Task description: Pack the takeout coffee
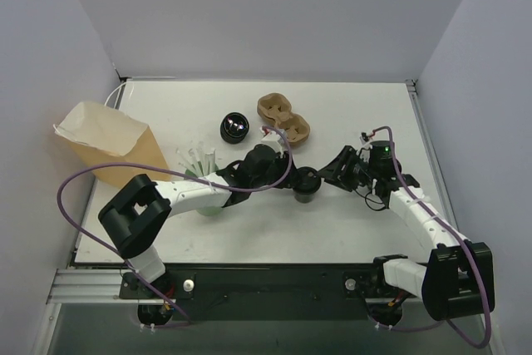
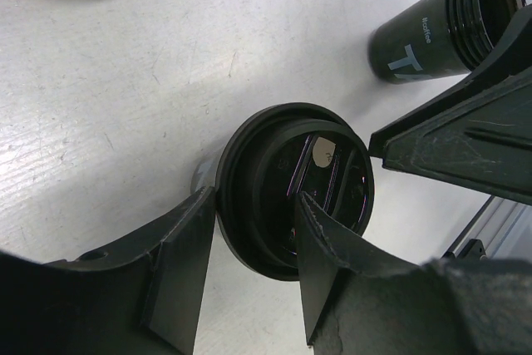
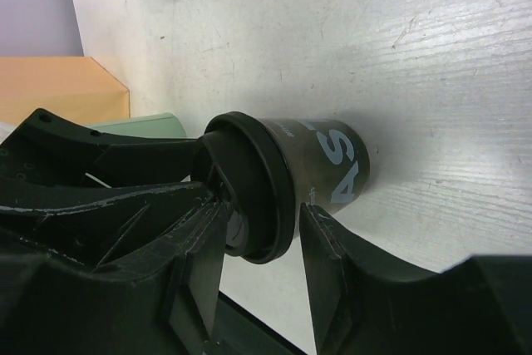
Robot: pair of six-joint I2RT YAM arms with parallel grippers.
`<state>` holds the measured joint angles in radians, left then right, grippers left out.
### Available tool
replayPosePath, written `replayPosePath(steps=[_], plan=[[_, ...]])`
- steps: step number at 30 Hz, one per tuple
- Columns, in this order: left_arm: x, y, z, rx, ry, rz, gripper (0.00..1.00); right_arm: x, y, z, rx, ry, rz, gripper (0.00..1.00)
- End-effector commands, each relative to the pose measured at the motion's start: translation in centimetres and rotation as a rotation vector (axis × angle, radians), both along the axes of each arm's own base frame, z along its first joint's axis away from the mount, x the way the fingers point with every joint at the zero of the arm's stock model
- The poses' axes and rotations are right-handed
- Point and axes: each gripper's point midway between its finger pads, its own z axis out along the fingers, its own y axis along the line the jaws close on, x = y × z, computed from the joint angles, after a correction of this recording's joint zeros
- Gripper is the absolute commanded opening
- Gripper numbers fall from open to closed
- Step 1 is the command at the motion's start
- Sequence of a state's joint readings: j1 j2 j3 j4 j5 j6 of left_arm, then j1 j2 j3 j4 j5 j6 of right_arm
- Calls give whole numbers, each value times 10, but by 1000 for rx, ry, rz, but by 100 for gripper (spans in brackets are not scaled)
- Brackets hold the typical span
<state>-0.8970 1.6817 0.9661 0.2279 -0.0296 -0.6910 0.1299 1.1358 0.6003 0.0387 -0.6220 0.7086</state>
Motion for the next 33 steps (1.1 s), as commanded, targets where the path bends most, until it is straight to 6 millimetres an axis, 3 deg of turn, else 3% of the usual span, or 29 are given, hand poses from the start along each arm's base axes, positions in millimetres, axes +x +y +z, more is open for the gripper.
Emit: replayPosePath(steps=[1,18,33], plan=[[-6,19,-44,167,57,8,52,5,-2,-4,5,-9,-14,39],[-9,21,-49,184,65,15,51,-4,-8,-42,4,42,-66,28],[-10,27,-62,228,84,27,51,-14,-16,-73,-18,110,-106,28]])
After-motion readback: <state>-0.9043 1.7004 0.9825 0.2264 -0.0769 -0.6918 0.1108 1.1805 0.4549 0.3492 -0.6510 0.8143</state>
